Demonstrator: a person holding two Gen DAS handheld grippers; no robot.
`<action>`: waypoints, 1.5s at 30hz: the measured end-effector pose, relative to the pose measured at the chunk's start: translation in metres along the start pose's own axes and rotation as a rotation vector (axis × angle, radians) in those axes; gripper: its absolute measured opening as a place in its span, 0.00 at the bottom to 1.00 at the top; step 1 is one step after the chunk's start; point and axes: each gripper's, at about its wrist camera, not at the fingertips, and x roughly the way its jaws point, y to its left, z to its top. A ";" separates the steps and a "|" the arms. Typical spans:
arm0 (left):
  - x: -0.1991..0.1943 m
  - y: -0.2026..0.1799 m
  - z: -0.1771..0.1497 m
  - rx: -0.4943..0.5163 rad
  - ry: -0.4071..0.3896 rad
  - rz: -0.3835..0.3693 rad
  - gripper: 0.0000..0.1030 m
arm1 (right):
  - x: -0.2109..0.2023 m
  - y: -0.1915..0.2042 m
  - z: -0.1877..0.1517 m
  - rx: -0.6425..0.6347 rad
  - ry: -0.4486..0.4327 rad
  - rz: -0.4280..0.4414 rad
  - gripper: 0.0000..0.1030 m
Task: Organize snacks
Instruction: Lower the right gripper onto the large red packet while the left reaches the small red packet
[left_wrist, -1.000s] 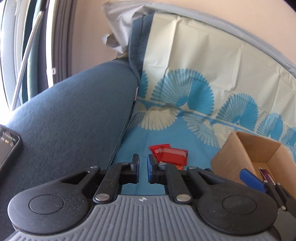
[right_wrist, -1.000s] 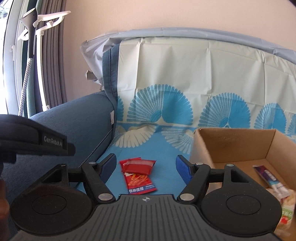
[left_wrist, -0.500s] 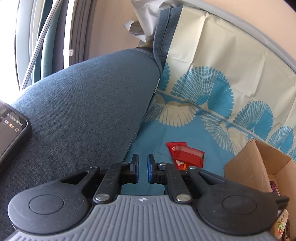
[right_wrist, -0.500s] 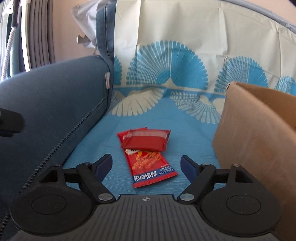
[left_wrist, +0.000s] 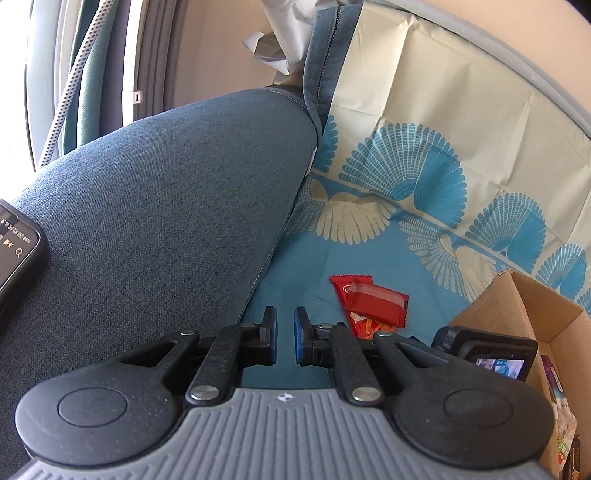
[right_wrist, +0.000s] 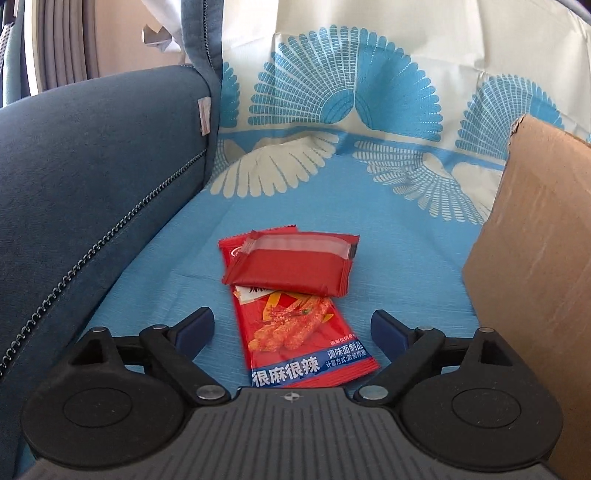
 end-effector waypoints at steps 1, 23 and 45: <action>0.000 0.000 0.000 0.001 0.000 0.000 0.09 | 0.000 0.000 0.000 -0.003 0.000 -0.002 0.87; 0.004 0.005 -0.004 -0.007 0.031 0.027 0.09 | -0.054 0.025 -0.033 -0.150 -0.012 0.051 0.49; 0.024 -0.037 -0.066 0.193 0.485 -0.256 0.79 | -0.206 0.015 -0.111 -0.289 0.194 0.206 0.55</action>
